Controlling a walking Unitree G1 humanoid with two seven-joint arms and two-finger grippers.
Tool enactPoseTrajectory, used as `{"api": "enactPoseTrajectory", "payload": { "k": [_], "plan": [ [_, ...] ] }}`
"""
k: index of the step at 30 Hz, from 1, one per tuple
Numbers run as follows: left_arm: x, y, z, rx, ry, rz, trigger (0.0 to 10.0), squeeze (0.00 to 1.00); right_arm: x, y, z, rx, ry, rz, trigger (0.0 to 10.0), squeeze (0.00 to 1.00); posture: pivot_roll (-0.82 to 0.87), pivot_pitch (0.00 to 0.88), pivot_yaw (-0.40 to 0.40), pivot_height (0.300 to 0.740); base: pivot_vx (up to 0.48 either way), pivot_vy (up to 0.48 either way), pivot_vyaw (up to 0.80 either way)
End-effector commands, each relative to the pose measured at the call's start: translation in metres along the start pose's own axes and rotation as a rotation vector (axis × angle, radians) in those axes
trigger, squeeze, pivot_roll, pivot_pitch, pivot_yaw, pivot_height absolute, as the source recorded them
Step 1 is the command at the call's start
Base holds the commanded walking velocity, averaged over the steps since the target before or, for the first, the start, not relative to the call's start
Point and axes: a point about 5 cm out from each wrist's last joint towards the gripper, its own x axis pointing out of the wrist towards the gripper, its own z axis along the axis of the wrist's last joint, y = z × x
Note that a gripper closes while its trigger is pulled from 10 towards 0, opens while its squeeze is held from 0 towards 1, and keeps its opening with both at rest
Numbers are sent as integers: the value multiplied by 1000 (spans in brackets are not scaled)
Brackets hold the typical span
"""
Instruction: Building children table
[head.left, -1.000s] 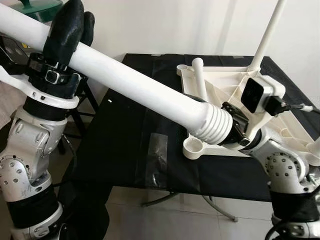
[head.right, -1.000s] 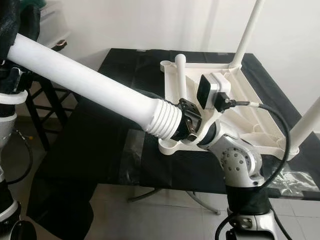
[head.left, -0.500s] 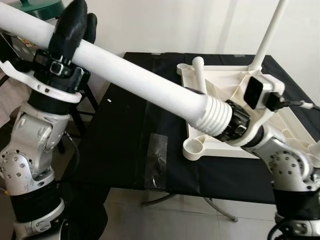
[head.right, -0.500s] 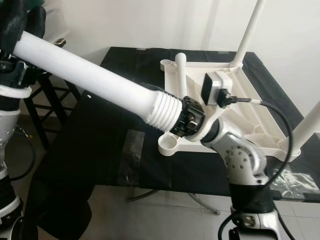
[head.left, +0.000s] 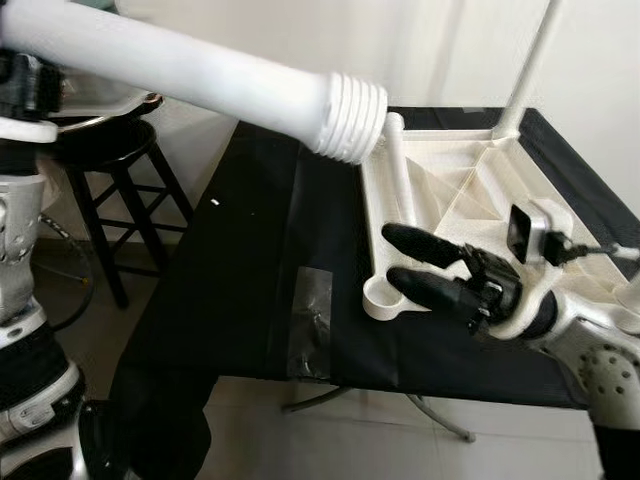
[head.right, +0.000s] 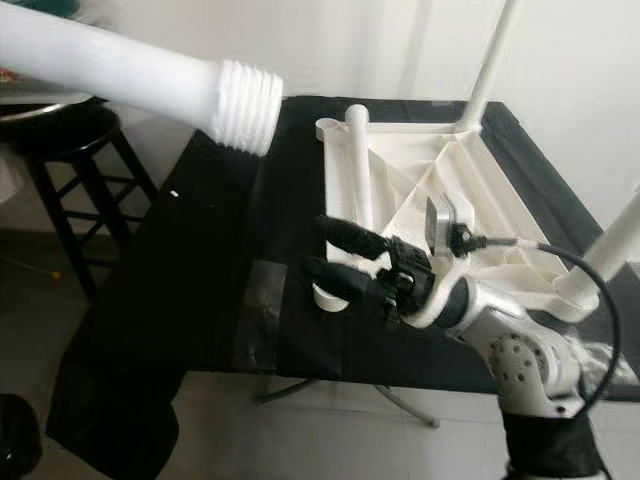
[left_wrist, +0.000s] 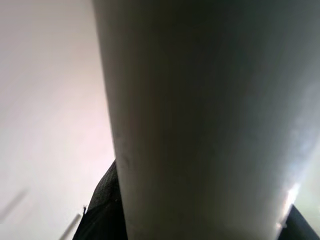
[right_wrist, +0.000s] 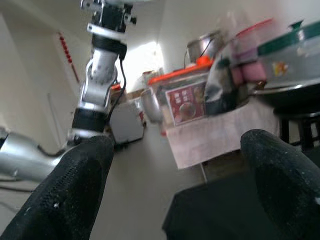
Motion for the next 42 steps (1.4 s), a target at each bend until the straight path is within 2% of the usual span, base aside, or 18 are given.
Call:
{"api": "enactPoseTrajectory", "payload": {
  "k": [1,3,5,6,8,9,11,14,17,18,20,21,30,31,32,33,34,42],
  "plan": [
    [4,-4,1,109,72,-17,0,0,1,5,-4,-22,57,23,10000,1000,-34,54,11,740,0,0,0],
    [4,-4,1,109,72,-17,0,0,1,5,-4,-22,57,23,10000,1000,-34,54,11,740,0,0,0],
    [4,-3,-13,235,217,-6,0,0,5,6,-2,-44,81,44,10000,1000,-30,53,7,740,0,0,0],
    [4,-3,-13,235,217,-6,0,0,5,6,-2,-44,81,44,10000,1000,-30,53,7,740,0,0,0],
    [-5,5,-52,369,490,-10,0,0,20,12,7,-99,109,120,10000,1000,-25,50,5,740,0,0,0],
    [-5,5,-52,369,490,-10,0,0,20,12,7,-99,109,120,10000,1000,-25,50,5,740,0,0,0],
    [-23,22,-94,497,781,-23,0,0,39,19,18,-184,152,219,10000,1000,-22,51,0,740,0,0,0],
    [-36,31,-116,542,927,-51,0,0,49,22,22,-237,195,271,10000,1000,-22,51,0,740,0,0,0],
    [-38,31,-123,540,957,-70,0,0,53,21,20,-259,218,273,10000,1000,-22,51,0,740,0,0,0],
    [-40,28,-138,514,1010,-134,0,0,72,1,10,-297,272,129,10000,224,-22,54,-3,740,0,0,0],
    [-40,28,-138,514,1010,-134,0,0,72,1,10,-297,272,129,10000,224,-22,54,-3,740,0,0,0],
    [-40,26,-142,502,1022,-154,0,0,79,-9,5,-311,295,56,10000,0,-23,53,-3,740,0,0,0],
    [-30,16,-151,488,1002,-236,0,0,98,-27,-19,-325,357,-66,10000,0,-14,60,-8,740,0,0,0],
    [-29,14,-152,493,1000,-256,2980,0,100,-28,-22,-328,369,-79,10000,0,-14,60,-8,740,0,0,0],
    [-27,12,-153,505,998,-285,8431,0,102,-30,-23,-325,371,-96,10000,0,-14,61,-6,740,0,0,0],
    [-27,12,-153,505,998,-285,8431,0,102,-30,-23,-325,371,-96,10000,0,-14,61,-6,740,0,0,0],
    [-26,10,-155,507,992,-310,10000,0,105,-30,-24,-317,367,-96,10000,0,-16,61,-6,740,0,0,0],
    [-21,3,-164,479,980,-368,10000,0,123,-22,-32,-305,335,-45,10000,0,-14,57,-3,740,0,0,0]
  ]
}}
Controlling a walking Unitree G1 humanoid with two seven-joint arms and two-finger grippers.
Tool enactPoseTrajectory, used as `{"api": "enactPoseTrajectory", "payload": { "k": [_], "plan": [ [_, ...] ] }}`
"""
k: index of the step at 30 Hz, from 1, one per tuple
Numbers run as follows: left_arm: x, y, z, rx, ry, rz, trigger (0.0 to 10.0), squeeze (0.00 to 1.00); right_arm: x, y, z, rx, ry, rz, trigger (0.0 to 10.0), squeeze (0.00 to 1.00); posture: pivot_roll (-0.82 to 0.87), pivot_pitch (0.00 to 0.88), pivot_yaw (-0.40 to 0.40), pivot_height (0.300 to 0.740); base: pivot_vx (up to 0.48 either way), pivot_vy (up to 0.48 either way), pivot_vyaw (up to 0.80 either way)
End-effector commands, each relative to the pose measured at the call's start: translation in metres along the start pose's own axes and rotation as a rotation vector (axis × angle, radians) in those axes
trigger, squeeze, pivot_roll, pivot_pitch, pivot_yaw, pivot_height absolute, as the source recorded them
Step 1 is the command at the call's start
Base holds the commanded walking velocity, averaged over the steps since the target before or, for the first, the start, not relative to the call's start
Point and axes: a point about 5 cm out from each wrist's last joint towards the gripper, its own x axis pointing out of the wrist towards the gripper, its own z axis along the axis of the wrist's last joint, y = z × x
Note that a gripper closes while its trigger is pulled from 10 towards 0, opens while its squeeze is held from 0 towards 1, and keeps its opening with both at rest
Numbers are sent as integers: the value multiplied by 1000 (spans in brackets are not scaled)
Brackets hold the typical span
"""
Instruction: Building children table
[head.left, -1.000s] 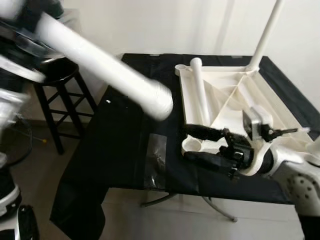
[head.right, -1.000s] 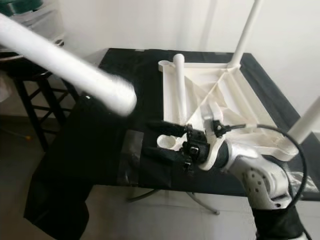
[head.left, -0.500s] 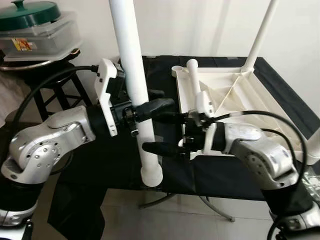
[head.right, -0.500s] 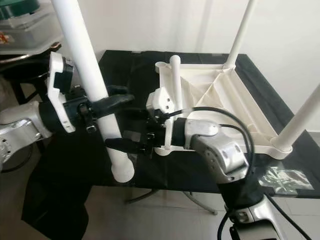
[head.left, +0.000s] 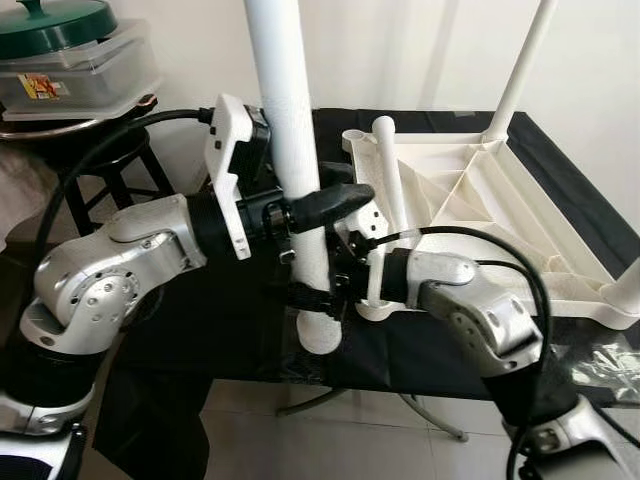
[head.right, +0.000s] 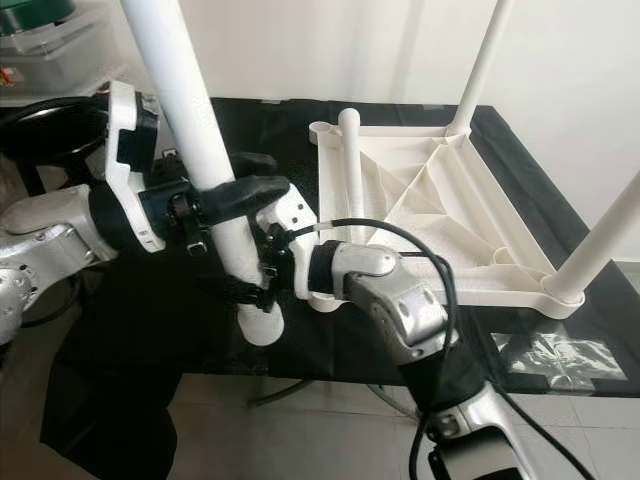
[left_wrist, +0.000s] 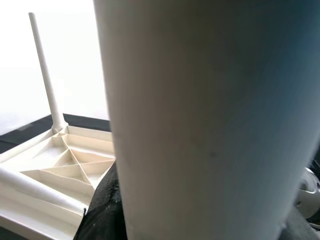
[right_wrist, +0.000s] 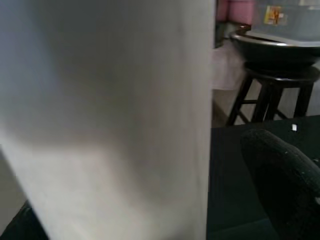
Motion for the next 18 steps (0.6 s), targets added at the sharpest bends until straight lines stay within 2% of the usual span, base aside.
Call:
{"api": "enactPoseTrajectory", "payload": {
  "k": [1,2,3,18],
  "plan": [
    [10,-9,7,24,-29,-71,10000,0,12,6,-2,-13,5,28,3529,0,-14,57,-3,740,0,0,0],
    [11,-10,7,24,-30,-77,10000,0,14,6,-3,-20,8,26,3529,0,-14,57,-2,740,0,0,0],
    [12,-10,7,25,-31,-80,10000,0,16,6,-4,-23,11,24,0,0,-15,58,-1,740,0,0,0],
    [15,-8,9,40,-44,-92,10000,0,22,9,-9,-37,30,28,0,0,-13,57,-1,740,0,0,0]
  ]
}}
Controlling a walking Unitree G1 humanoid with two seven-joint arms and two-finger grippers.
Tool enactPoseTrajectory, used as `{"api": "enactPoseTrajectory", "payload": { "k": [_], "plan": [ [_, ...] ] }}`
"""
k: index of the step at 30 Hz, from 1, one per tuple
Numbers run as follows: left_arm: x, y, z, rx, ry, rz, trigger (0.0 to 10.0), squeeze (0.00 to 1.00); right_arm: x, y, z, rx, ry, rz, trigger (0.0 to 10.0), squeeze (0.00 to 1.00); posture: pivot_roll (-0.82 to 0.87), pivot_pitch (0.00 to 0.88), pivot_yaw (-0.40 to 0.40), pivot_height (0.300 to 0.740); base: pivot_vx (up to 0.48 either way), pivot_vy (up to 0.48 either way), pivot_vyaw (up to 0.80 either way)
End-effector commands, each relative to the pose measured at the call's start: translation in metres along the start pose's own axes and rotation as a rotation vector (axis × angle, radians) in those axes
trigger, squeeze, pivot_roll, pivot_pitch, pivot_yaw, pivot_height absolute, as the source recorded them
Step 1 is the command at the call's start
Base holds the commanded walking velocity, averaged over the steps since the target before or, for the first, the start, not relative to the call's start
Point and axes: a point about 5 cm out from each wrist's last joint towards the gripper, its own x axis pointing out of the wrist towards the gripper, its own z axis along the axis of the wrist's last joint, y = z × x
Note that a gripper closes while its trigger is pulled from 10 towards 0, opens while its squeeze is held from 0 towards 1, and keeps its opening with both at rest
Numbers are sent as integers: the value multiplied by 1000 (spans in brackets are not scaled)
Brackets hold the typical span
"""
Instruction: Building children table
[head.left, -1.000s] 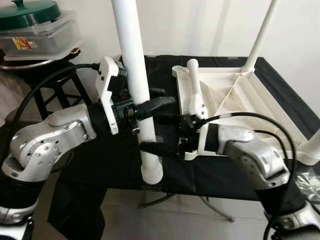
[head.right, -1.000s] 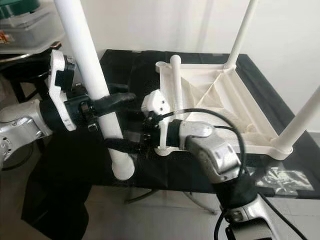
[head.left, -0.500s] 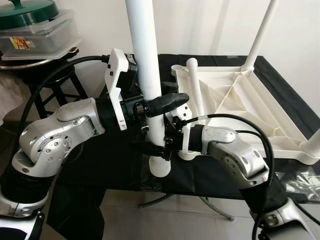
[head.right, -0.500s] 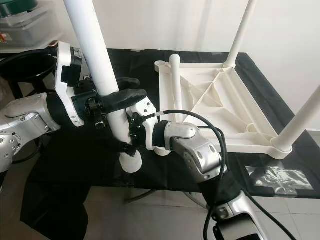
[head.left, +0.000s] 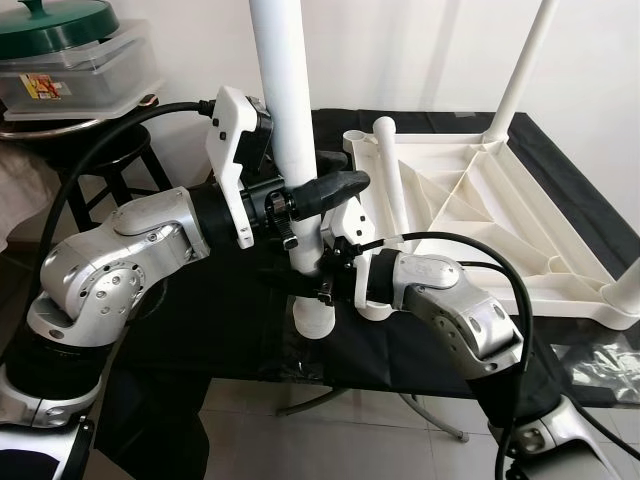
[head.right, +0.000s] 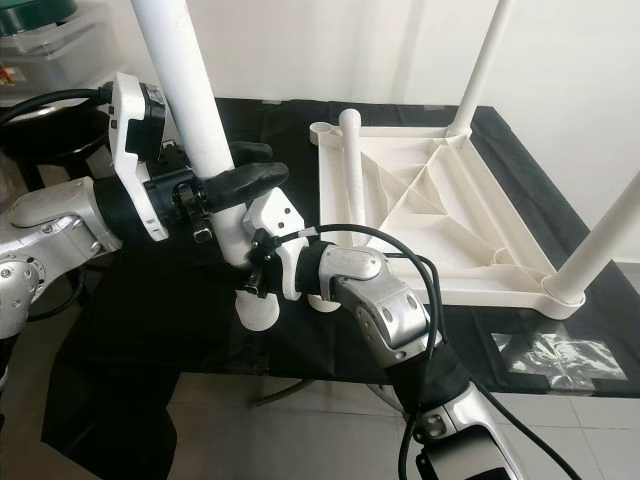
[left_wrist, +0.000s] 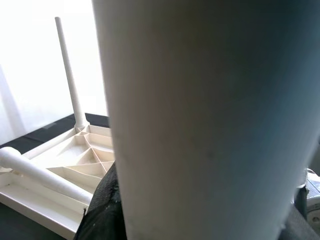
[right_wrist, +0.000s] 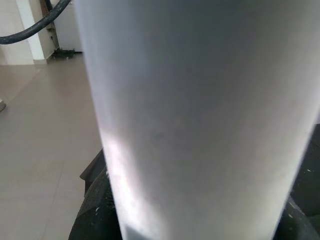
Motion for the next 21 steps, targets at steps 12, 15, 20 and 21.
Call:
{"api": "enactPoseTrajectory", "payload": {
  "k": [12,15,20,21],
  "plan": [
    [-3,5,11,13,-120,54,10000,1000,3,-12,-12,14,48,-146,0,0,-20,56,-3,740,0,0,0],
    [-17,13,16,0,-161,130,10000,1000,-5,-26,-12,27,25,-282,0,0,-20,55,-3,740,0,0,0],
    [-42,24,21,19,-181,263,10000,1000,-18,-48,-5,56,-58,-479,0,0,-19,57,-2,740,0,0,0],
    [-42,24,21,19,-181,263,10000,1000,-18,-48,-5,56,-58,-479,0,0,-19,57,-2,740,0,0,0]
  ]
}}
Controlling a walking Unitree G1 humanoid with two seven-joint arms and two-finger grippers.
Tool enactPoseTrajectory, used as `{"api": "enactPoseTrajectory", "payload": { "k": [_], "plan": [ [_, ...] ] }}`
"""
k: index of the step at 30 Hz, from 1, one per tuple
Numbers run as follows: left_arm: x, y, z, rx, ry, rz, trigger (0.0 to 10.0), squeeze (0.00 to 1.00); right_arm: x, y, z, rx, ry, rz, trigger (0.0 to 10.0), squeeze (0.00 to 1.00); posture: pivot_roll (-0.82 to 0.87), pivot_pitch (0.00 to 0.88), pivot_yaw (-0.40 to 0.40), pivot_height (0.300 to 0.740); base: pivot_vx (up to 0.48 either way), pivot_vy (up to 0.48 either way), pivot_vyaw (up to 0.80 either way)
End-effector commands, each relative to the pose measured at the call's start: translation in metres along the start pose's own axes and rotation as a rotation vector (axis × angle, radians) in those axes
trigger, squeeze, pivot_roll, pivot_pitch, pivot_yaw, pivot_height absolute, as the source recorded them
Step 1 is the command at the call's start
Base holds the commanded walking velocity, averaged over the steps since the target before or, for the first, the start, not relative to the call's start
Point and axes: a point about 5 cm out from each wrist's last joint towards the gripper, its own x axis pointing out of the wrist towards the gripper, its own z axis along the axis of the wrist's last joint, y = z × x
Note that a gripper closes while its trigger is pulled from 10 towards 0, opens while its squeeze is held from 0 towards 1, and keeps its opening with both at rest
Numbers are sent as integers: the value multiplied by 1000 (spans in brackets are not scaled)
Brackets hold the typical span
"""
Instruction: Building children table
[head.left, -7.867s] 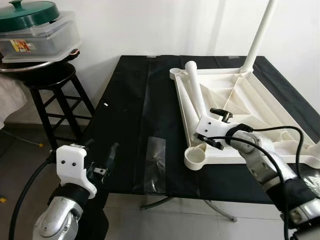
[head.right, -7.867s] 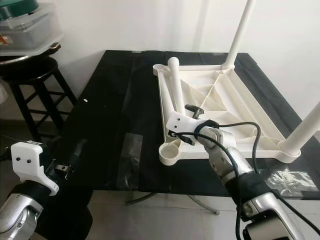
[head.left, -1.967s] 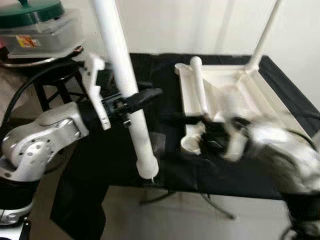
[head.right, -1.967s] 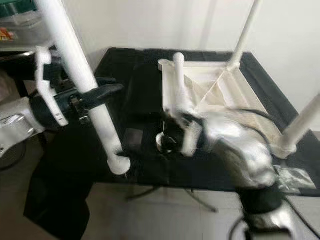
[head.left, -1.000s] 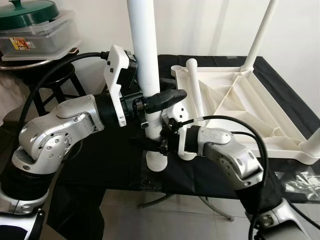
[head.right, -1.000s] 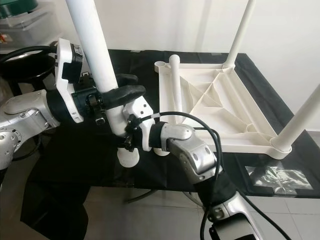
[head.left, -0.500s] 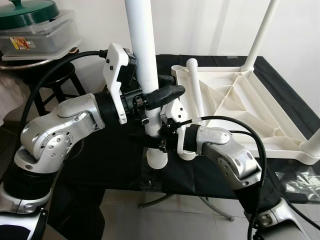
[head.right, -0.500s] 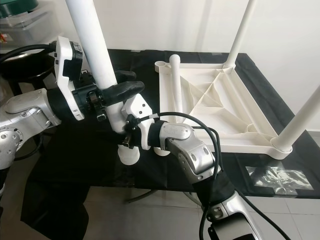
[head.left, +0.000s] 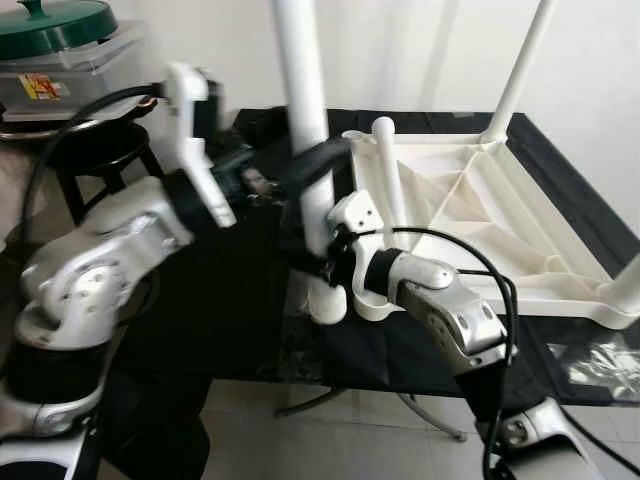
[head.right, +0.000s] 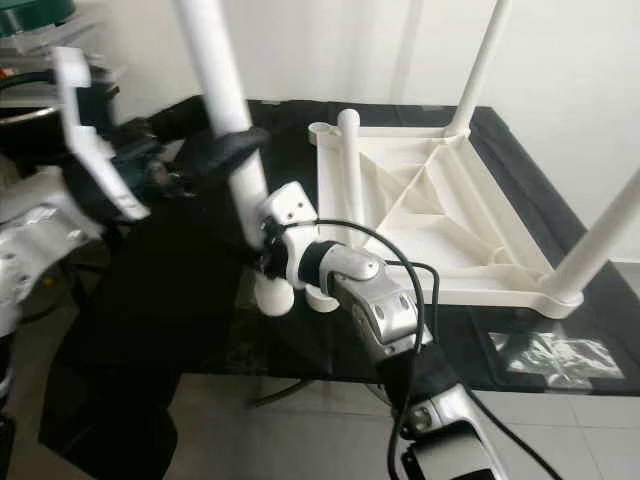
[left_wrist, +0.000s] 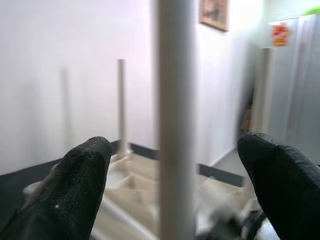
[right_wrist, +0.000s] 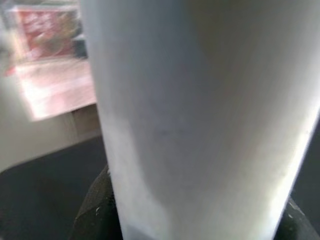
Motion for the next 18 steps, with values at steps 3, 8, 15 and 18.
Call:
{"api": "enactPoseTrajectory", "payload": {
  "k": [3,8,15,18],
  "plan": [
    [-23,13,6,37,-18,133,10000,1000,-2,-19,19,40,-131,-146,0,0,-16,58,-2,740,0,0,0],
    [-57,34,-8,99,11,444,10000,1000,-4,-30,26,59,-187,-224,3255,0,-15,60,-3,740,0,0,0],
    [-102,17,-46,188,167,748,10000,0,-16,-13,16,58,-179,-148,10000,0,-7,88,-2,740,0,0,0],
    [-110,3,-54,182,195,783,10000,0,-21,-4,15,60,-187,-114,10000,0,-6,92,-3,740,0,0,0]
  ]
}}
